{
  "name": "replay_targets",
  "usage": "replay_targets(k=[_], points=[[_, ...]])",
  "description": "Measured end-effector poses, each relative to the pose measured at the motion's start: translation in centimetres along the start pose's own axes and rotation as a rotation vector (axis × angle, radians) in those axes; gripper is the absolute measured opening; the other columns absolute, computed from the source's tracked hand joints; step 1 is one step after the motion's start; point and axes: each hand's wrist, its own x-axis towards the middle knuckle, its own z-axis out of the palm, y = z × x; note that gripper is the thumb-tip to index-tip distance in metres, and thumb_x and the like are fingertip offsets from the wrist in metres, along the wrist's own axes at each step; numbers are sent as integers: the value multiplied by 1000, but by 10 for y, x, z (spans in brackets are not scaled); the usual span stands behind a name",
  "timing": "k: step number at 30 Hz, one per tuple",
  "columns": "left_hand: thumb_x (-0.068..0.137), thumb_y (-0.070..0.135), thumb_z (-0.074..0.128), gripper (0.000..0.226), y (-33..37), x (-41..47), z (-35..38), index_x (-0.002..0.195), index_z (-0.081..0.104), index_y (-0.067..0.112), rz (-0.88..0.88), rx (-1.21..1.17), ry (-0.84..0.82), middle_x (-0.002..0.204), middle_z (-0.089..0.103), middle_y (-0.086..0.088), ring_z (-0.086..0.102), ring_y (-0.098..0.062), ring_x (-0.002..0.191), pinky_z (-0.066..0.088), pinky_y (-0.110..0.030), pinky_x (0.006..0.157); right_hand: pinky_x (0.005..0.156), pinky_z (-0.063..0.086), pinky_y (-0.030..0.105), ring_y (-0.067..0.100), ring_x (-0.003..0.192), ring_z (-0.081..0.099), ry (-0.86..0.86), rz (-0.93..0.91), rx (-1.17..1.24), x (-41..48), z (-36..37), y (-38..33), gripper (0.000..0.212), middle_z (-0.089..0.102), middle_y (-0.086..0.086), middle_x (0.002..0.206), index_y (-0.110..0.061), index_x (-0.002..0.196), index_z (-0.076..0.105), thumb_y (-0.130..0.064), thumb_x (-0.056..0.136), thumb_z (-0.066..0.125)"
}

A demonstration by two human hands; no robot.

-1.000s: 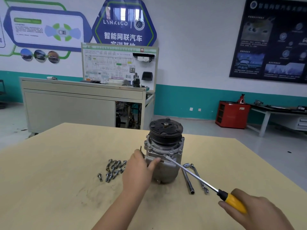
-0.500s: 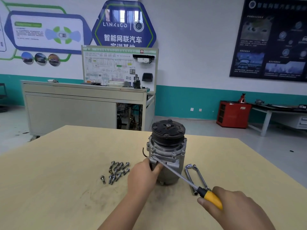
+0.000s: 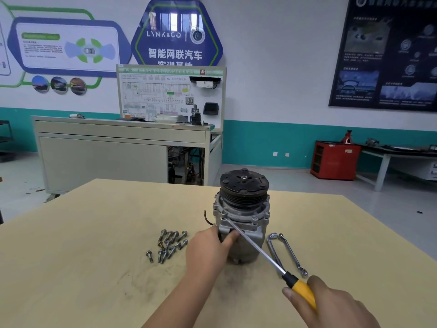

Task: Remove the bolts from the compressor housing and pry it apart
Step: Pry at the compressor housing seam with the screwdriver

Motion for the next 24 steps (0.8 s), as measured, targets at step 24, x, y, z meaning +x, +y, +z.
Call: replay_targets(k=[24], points=[[91,65,40,49,6,6,4,85,57,19,63,94,11,88,67,-2,62,-23,85,42,-32,62,61,33,22,12,91,57,70,-38,-23,21,14,21,45,50,-8,85,-35,98,31,-77,83,28]])
